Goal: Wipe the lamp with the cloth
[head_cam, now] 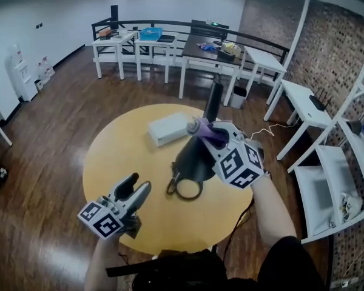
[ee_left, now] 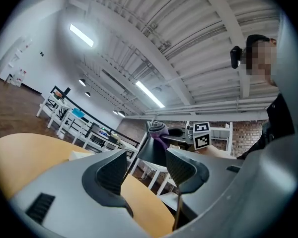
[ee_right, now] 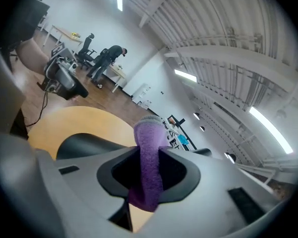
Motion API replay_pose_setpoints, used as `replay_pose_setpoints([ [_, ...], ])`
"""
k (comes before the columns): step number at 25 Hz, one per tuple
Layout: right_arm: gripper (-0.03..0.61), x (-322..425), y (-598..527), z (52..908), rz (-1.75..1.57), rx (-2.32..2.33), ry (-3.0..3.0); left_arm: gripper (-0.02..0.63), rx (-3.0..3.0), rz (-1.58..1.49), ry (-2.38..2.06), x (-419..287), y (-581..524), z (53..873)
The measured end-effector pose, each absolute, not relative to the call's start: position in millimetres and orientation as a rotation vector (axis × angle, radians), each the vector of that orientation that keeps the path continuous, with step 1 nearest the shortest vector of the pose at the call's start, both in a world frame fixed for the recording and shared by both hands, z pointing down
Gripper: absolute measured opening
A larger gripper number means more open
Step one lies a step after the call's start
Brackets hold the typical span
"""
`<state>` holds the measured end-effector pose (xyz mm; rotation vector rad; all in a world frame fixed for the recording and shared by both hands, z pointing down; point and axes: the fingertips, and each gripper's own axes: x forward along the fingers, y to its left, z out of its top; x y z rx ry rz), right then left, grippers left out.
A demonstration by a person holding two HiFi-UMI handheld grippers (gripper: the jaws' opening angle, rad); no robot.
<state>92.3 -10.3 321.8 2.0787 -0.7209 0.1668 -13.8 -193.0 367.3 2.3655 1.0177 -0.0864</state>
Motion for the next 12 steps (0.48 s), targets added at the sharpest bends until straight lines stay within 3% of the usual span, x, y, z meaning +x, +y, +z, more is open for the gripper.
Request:
replay_pose_setpoints([
  [12,0.094,21.4,-31.9,359.8,0.12,1.905,-0.932,0.232,2.403,-0.083,0.879,0.1,-192.0,382.7],
])
